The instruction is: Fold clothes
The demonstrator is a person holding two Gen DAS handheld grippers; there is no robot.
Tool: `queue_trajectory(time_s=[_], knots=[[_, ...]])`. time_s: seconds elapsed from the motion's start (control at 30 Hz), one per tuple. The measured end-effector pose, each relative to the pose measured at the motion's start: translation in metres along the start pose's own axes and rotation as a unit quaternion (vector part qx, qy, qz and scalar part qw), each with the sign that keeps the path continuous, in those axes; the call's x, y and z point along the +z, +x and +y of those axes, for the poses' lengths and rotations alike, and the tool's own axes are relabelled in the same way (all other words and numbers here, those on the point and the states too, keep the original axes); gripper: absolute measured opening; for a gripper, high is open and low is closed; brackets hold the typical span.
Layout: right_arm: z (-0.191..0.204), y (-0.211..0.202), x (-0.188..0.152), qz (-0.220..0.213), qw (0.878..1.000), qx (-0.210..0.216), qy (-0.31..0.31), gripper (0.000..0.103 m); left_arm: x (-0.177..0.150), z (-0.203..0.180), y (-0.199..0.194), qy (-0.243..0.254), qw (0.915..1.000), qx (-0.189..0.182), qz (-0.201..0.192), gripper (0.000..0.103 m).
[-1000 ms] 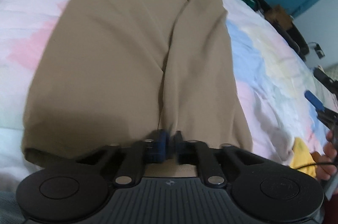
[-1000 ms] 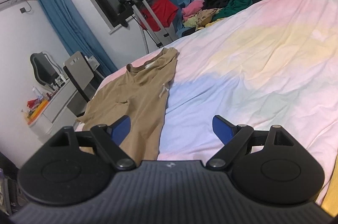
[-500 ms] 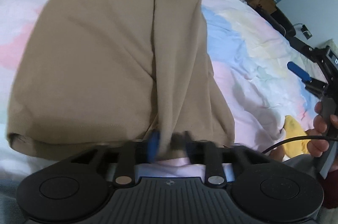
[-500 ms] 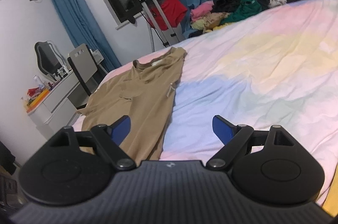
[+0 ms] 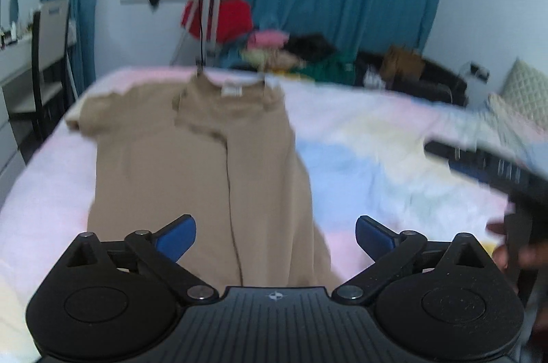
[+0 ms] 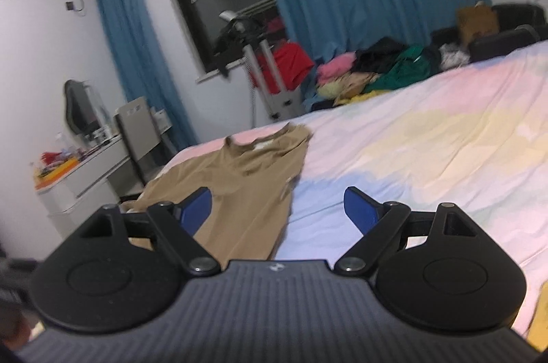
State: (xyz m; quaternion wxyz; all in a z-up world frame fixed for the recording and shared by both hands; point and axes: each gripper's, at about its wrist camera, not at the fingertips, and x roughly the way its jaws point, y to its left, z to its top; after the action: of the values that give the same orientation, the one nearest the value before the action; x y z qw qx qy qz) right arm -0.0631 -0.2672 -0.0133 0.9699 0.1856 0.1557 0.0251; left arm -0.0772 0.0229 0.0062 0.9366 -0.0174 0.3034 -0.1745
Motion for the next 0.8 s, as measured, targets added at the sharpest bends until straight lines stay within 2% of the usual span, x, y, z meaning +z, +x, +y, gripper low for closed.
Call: queue_trajectory(time_s=[0.03, 0.07, 0.1, 0.33, 0.57, 0.8], knots=[[-0.001, -0.001, 0.001, -0.006, 1.000, 0.000, 0.004, 0.091, 0.005, -0.001, -0.003, -0.001, 0.9999, -0.006, -0.009, 0.103], [-0.001, -0.002, 0.002, -0.011, 1.000, 0.001, 0.008, 0.102, 0.008, -0.005, -0.001, 0.000, 0.9998, -0.013, -0.018, 0.103], [-0.003, -0.003, 0.002, -0.017, 1.000, 0.004, 0.012, 0.103, 0.011, -0.013, 0.009, 0.002, 0.9997, -0.014, -0.022, 0.103], [-0.005, 0.000, 0.003, -0.020, 1.000, 0.009, 0.014, 0.103, 0.029, -0.012, 0.020, 0.007, 0.9990, 0.001, -0.043, 0.103], [0.002, 0.007, -0.004, -0.012, 1.000, 0.006, -0.006, 0.103, 0.039, 0.000, 0.039, 0.024, 0.9966, 0.036, -0.071, 0.103], [0.050, 0.081, -0.003, 0.010, 0.997, 0.072, -0.031, 0.102, 0.025, 0.042, 0.044, 0.017, 0.9930, 0.081, -0.084, 0.103]])
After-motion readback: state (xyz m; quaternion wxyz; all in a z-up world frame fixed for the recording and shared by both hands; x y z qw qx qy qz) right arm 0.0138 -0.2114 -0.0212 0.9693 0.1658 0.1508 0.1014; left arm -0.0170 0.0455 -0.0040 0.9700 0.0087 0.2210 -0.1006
